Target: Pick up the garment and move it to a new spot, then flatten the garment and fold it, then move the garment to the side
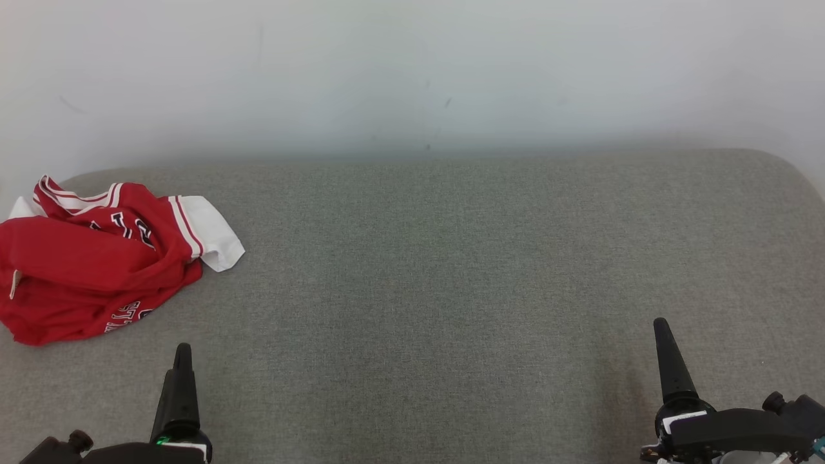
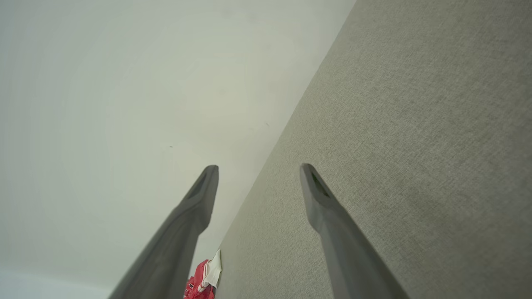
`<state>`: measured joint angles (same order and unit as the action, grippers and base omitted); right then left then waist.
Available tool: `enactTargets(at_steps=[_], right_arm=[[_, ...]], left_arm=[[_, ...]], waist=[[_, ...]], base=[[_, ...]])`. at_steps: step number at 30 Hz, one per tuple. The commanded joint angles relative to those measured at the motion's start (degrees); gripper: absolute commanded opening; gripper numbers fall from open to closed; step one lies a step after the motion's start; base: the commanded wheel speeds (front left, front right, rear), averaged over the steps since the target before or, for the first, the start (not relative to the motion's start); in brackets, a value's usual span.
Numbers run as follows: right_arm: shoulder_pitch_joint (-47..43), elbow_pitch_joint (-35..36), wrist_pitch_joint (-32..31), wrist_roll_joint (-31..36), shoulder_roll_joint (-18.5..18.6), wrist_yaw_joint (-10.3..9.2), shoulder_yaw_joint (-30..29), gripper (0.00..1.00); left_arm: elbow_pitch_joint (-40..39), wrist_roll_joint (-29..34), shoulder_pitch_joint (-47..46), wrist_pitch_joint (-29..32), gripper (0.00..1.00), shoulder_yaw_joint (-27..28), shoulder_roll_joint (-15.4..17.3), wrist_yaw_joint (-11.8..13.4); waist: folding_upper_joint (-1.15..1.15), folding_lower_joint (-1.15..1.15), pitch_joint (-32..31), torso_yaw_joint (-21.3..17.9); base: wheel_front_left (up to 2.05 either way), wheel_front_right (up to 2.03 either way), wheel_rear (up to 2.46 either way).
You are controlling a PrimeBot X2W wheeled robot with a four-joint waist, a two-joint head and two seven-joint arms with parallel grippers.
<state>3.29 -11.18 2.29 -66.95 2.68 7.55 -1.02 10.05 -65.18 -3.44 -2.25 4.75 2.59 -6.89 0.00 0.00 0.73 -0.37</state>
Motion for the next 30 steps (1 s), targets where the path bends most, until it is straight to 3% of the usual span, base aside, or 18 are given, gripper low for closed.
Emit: enactTargets(at_steps=[1,30], right_arm=[[0.38,1.12,0.57,1.96,0.19,-0.03,0.3,1.0],[-0.1,2.35,5.62,26.09,0.23,-0.06,3.73,1.0]], left_arm=[[-1.21,2.6,-0.1,-0.55,1.0,-0.19,0.24,0.2],[-2.65,32.62,1.55,-5.66,1.0,-2.62,0.88,1.06]], waist=[[0.0,0.0,0.03,-0.01],[0.0,0.0,0.52,-0.17]], base=[[0.0,0.0,0.0],[0.0,0.0,0.0]])
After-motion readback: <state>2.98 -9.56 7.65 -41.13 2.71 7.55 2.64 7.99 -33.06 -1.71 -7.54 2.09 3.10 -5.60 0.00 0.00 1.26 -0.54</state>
